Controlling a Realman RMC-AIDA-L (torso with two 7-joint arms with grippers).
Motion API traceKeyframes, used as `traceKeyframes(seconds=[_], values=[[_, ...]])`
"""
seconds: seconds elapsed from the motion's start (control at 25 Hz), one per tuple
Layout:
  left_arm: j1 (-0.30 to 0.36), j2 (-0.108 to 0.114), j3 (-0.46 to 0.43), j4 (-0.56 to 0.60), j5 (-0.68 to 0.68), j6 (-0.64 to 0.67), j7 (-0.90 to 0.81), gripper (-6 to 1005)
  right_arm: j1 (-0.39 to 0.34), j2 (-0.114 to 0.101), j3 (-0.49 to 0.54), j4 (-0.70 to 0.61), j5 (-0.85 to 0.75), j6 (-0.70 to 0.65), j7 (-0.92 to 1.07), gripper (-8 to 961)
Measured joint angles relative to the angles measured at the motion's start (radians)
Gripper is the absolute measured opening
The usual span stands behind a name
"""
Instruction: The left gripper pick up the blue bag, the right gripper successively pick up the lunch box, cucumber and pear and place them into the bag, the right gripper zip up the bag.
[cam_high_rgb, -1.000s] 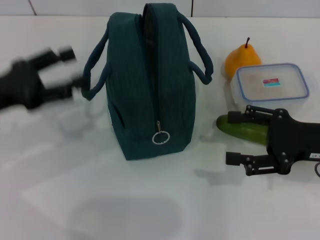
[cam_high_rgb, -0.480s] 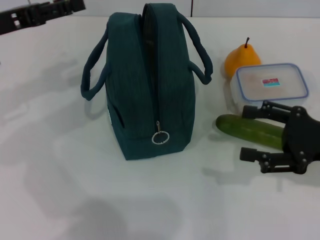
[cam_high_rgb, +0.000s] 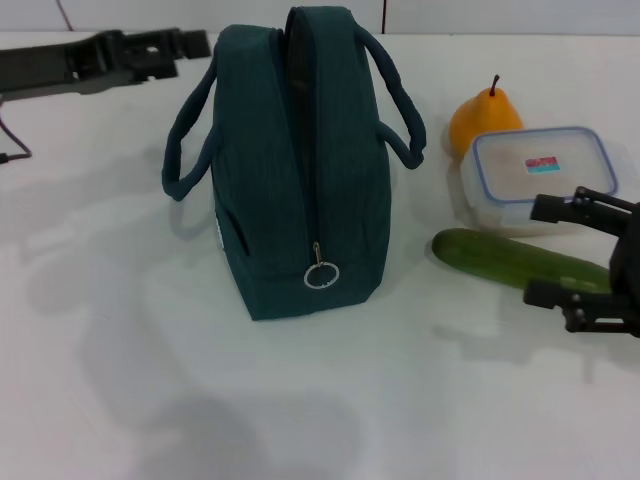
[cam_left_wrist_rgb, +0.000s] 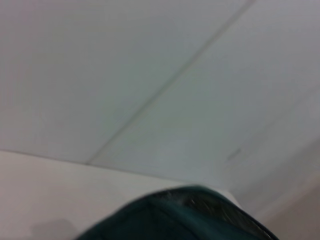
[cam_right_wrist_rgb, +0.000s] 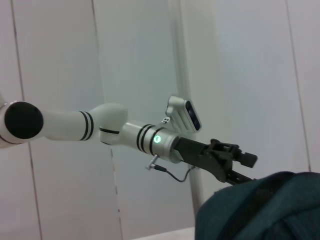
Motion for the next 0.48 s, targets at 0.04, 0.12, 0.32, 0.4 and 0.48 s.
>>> traceKeyframes(seconds=[0.04,0.12,0.32,0.4,0.48], values=[[0.007,-0.009,0.029,0.031,-0.001,0.004,-0.015,880,-0.005,-0.002,0.003,0.000,0.000,0.002,-0.001,858],[0.020,-0.027,0.068,0.085,0.001,0.004,-0.043,880,-0.008,-0.004,0.015,0.001,-0.001,0.002,0.000,858],[0.027,-0.063,0.111,0.154,0.039,-0.003,-0.077,880,-0.012,-0.010,0.026,-0.001,-0.001,-0.004,0.005,856],[0.019,-0.072,0.112,0.156,0.069,-0.004,-0.079,879,-0.012,-0.010,0.026,0.002,-0.001,-0.002,0.005,856],[0.012,-0.081,0.116,0.156,0.092,-0.009,-0.080,879,-0.013,-0.010,0.027,0.006,-0.001,0.004,0.004,855]])
